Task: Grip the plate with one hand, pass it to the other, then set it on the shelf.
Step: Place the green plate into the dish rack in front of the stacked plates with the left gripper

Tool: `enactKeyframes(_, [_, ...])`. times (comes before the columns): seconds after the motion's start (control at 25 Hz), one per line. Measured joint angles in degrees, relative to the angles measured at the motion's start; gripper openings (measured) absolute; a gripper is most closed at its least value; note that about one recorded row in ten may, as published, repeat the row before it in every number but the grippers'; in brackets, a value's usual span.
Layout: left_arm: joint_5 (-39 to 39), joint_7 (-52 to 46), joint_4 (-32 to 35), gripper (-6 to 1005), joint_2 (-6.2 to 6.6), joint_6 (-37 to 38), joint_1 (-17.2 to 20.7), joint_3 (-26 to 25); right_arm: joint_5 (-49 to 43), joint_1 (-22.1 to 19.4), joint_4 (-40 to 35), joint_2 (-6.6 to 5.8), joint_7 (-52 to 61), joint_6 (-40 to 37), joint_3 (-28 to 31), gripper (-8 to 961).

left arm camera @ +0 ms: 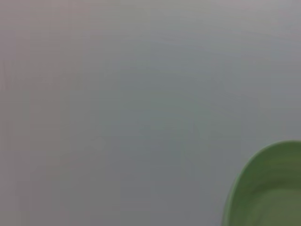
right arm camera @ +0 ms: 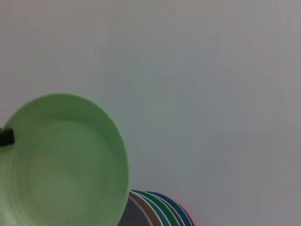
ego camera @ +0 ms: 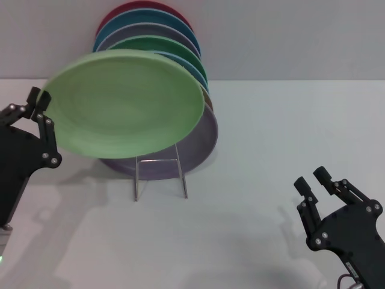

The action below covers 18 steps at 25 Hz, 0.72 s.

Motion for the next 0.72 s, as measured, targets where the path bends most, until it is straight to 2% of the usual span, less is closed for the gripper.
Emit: enactKeyframes(0.72, [0.01,1.77,3.36,40,0.0,-1.81,-2.65,4.02,0.0,-0.41,0.17,-0.05,0.01,-0.12,0.78,288])
